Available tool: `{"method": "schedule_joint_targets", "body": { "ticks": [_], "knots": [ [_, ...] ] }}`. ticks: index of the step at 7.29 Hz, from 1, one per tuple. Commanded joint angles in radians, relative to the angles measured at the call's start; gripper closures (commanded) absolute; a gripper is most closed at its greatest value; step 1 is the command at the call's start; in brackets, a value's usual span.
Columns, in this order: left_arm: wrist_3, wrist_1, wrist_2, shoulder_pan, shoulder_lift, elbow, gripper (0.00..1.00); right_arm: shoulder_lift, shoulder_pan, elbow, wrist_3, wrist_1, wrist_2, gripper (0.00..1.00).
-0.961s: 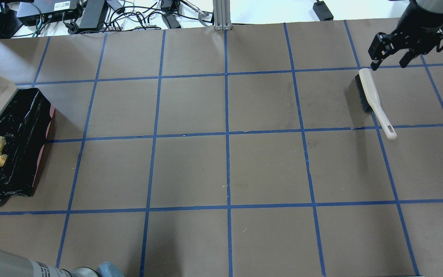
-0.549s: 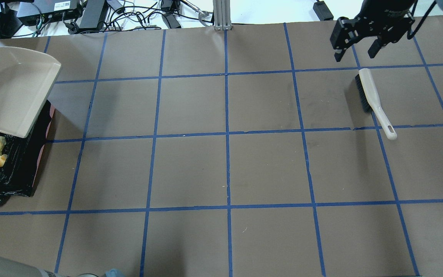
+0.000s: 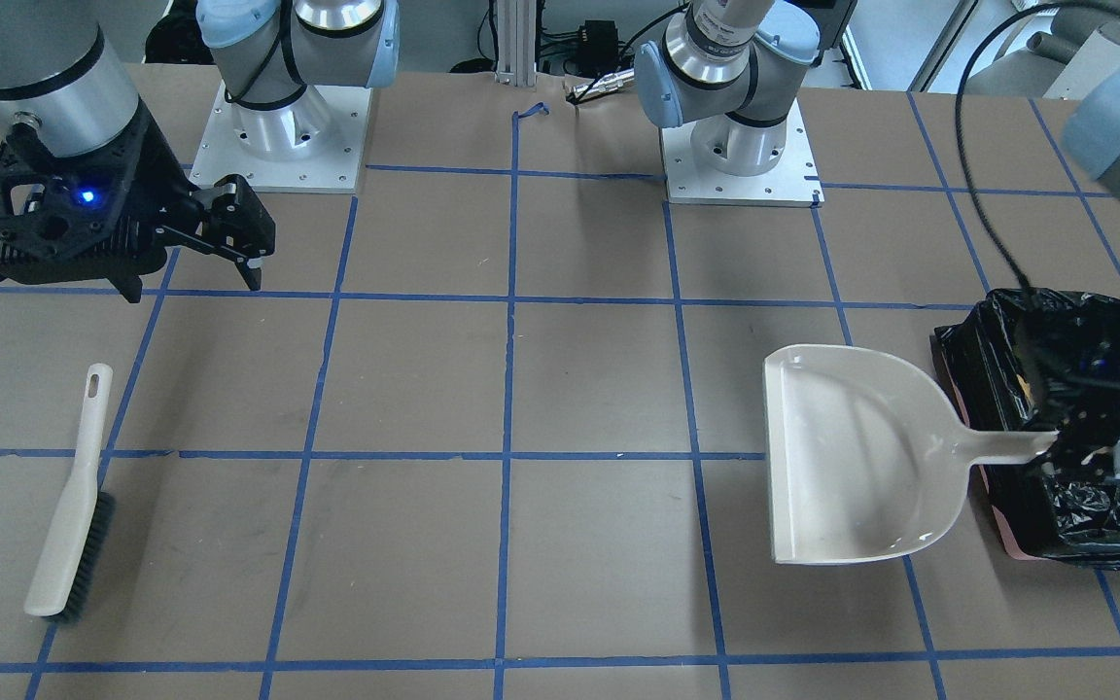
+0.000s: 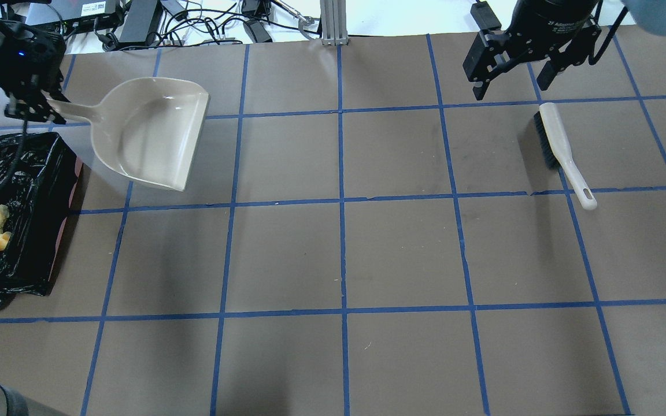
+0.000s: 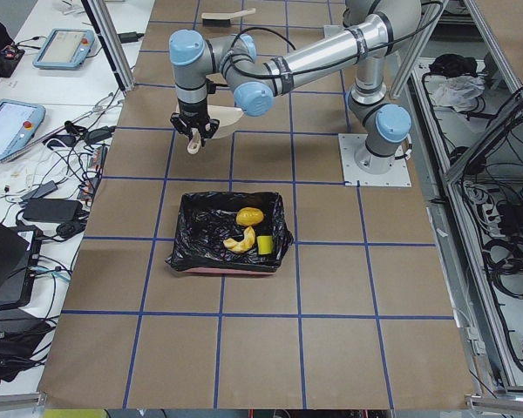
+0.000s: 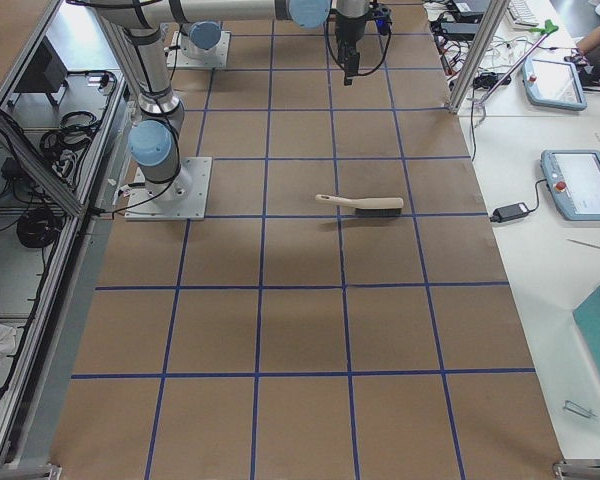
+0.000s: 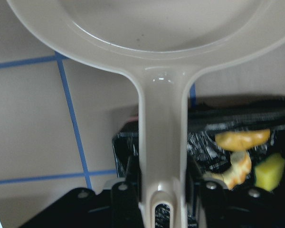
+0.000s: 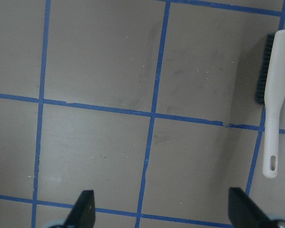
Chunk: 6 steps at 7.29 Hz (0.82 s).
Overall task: Sweep and dump trash into bin
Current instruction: 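Lower the empty dustpan back onto the table with the left gripper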
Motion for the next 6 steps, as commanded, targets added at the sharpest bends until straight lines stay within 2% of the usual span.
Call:
{"method": "schedule_joint_targets", "body": {
  "ticks": [1, 3, 4, 6],
  "knots": [
    [-0.093, 0.145, -0.012, -0.05, -0.077, -0.084, 1.0, -0.005, -0.011, 0.001, -0.003, -0.013, 0.006, 0.0],
    [-0.182, 0.166, -0.037, -0.102, -0.157, -0.064, 1.0, -0.009, -0.012, 0.002, -0.002, 0.003, 0.004, 0.0],
    [-0.191, 0.175, -0.025, -0.144, -0.168, -0.032, 1.0, -0.019, -0.012, 0.002, 0.0, 0.003, 0.004, 0.0],
    [-0.161, 0.18, 0.003, -0.147, -0.202, -0.01, 1.0, -0.007, -0.012, 0.022, 0.001, -0.002, -0.007, 0.0]
  ]
}}
